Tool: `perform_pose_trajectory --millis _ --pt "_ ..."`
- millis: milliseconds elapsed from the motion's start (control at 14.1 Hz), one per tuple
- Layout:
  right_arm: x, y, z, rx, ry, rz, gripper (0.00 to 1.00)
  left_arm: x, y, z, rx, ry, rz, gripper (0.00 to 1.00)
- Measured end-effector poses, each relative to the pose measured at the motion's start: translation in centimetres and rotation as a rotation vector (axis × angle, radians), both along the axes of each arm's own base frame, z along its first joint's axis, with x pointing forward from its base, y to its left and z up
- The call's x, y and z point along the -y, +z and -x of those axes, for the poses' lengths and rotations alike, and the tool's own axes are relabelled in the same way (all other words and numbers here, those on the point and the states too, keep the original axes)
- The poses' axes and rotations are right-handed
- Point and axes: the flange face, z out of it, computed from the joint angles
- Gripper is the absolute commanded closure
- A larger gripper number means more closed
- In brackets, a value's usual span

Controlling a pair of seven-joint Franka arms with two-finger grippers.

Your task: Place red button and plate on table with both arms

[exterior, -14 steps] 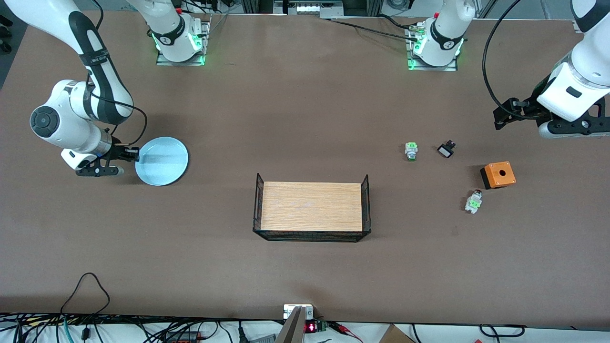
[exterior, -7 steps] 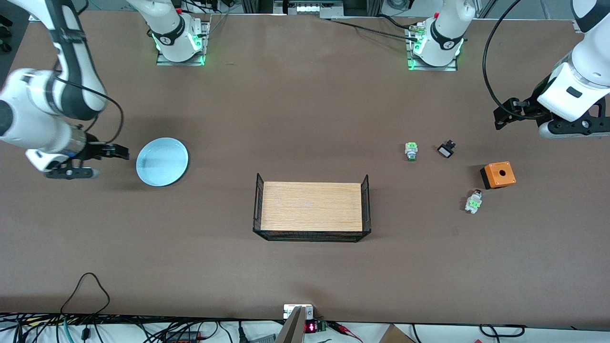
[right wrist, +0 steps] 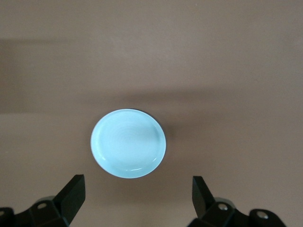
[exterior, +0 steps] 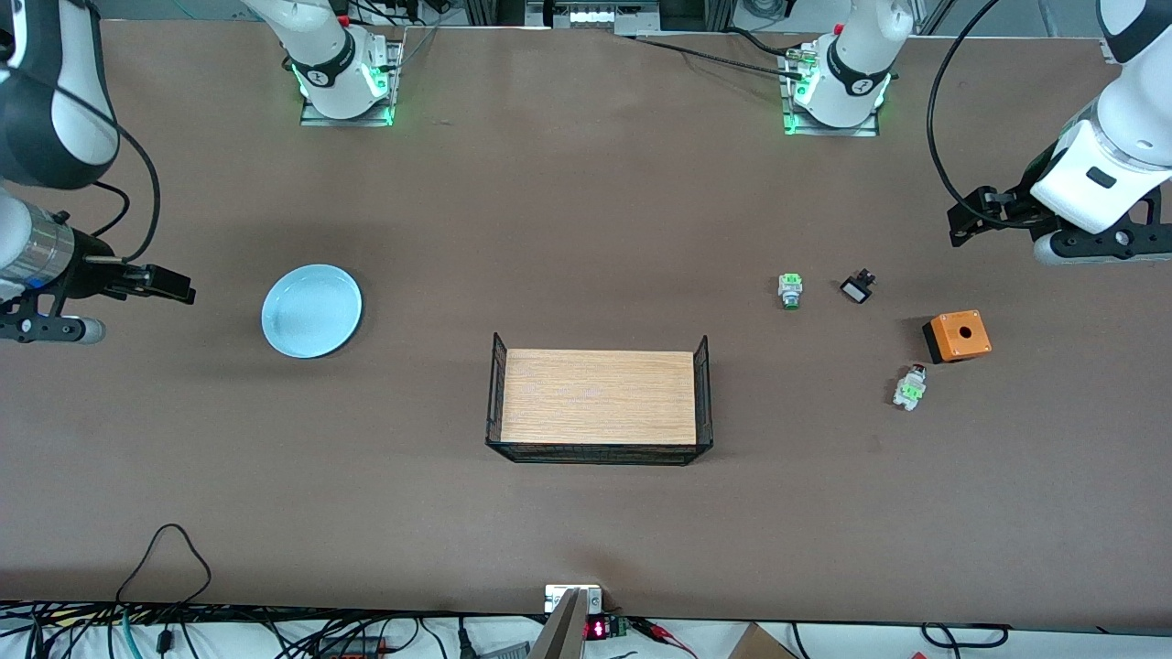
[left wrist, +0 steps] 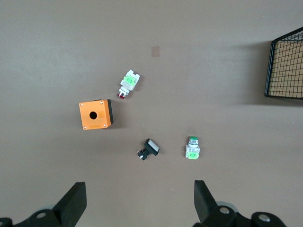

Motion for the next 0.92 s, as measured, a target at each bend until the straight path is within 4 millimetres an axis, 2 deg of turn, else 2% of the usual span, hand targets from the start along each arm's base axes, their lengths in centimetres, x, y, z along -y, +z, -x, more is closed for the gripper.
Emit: perform_pose_trajectory --millis 213,427,711,925 --pt "-1.5 5.8 0.1 0.014 0.009 0.002 0.00 0.0 0.0 0.0 -0.004 0.000 0.000 0.00" --pt "-0.6 9.2 0.9 0.018 -0.006 0.006 0.00 0.0 0.0 0.0 -0.005 0.000 0.000 0.00" --pt "2.6 9.6 1.6 0.006 0.039 0.005 0.00 0.0 -0.1 0.1 -0.006 0.000 -0.001 0.00" --pt "2.4 9.5 1.6 0.006 0.032 0.006 0.00 0.0 -0.1 0.1 -0.006 0.000 -0.001 0.00"
